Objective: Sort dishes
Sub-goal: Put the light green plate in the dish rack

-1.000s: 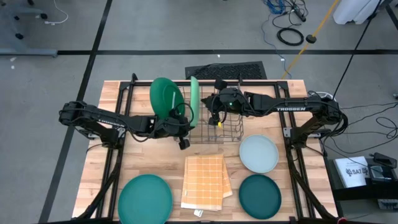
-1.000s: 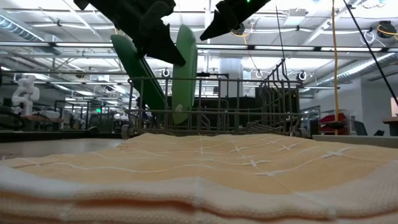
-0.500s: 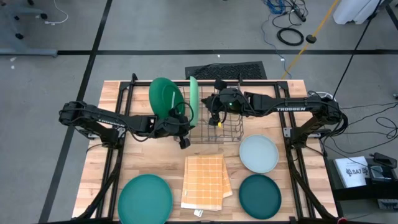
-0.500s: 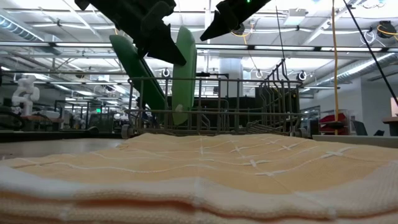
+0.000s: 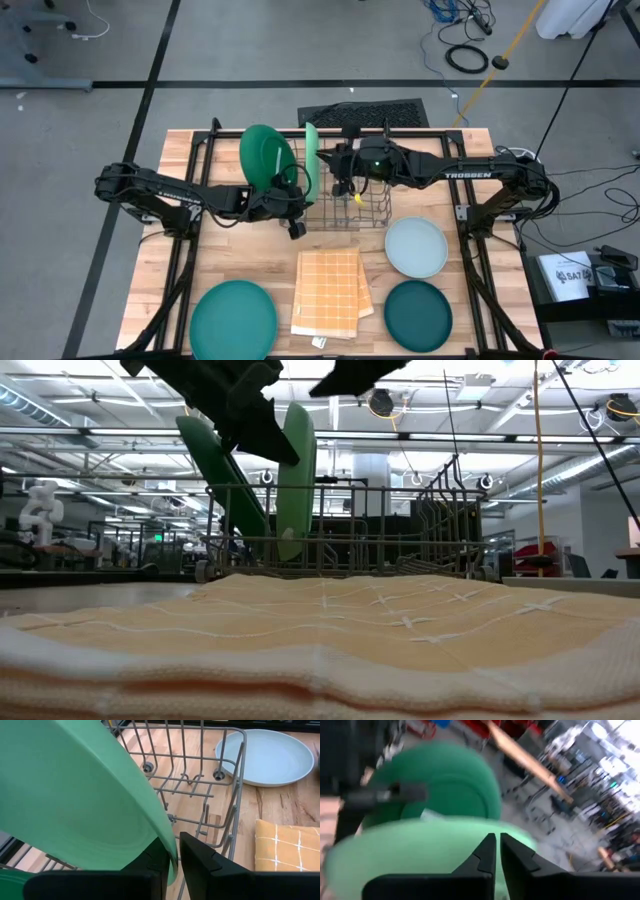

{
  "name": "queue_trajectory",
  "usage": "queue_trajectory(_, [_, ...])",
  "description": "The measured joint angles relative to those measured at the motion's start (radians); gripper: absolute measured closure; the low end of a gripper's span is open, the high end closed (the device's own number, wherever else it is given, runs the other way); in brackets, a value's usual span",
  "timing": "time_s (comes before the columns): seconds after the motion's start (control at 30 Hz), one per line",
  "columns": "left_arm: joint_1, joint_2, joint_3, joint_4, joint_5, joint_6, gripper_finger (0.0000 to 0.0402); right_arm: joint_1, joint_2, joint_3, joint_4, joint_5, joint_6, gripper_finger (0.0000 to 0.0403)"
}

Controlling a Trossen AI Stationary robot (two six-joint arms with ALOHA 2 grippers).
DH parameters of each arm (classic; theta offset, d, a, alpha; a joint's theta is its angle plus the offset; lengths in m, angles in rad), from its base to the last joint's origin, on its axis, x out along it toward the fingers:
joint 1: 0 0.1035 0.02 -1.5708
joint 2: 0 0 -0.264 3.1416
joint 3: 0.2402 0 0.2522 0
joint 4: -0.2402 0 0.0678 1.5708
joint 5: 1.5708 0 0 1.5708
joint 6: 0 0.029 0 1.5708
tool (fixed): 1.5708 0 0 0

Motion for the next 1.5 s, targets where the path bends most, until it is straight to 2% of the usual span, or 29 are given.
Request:
queue_trajectory(0.2, [0.000, 0.000, 0.000, 0.001, 0.000, 0.000, 0.0348, -0.033, 0.010, 0.001, 0.092, -0.114, -0.008, 0.0359])
queue_trajectory(0.43, [0.000, 0.000, 0.000, 0.004, 0.001, 0.000, 0.0348, -0.071, 0.043, 0.001, 0.093, -0.162, 0.013, 0.0339])
queue_trajectory(0.7, [0.000, 0.000, 0.000, 0.005, 0.002, 0.001, 0.0348, -0.077, 0.047, 0.001, 0.195, -0.199, -0.025, 0.0310])
queue_trajectory(0.87, [0.000, 0.000, 0.000, 0.005, 0.004, 0.001, 0.0348, -0.097, 0.047, 0.001, 0.178, -0.201, -0.014, 0.0307])
queue_trajectory(1.3, [-0.005, 0.000, 0.001, 0.005, 0.036, -0.027, 0.0347, -0.134, 0.066, 0.000, 0.170, -0.284, 0.005, 0.0307])
queue_trajectory(1.5, [-0.011, 0.000, 0.002, 0.032, 0.039, -0.027, 0.0327, -0.133, 0.067, 0.000, 0.175, -0.301, 0.016, 0.0307])
